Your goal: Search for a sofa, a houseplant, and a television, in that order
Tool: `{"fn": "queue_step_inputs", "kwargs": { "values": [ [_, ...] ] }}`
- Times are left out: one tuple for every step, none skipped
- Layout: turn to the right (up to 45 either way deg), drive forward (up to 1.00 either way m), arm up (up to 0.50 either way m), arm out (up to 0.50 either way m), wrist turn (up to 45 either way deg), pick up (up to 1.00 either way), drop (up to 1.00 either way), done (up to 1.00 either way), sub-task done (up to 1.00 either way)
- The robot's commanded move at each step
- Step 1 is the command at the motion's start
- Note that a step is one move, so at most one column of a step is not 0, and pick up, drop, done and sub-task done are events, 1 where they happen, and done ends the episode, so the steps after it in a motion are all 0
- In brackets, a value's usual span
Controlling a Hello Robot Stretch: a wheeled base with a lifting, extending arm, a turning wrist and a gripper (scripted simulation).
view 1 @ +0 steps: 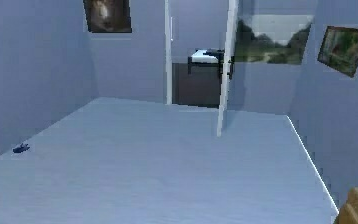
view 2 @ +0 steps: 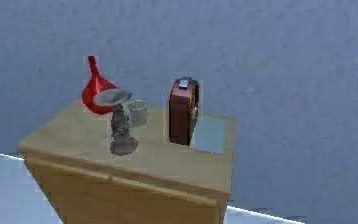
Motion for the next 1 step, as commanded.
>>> {"fn": "queue_step_inputs", "kwargs": {
  "values": [
    [0.0, 1.0, 0.0, 0.0, 0.0, 0.0, 0.0, 0.0, 0.0]
  ]
}}
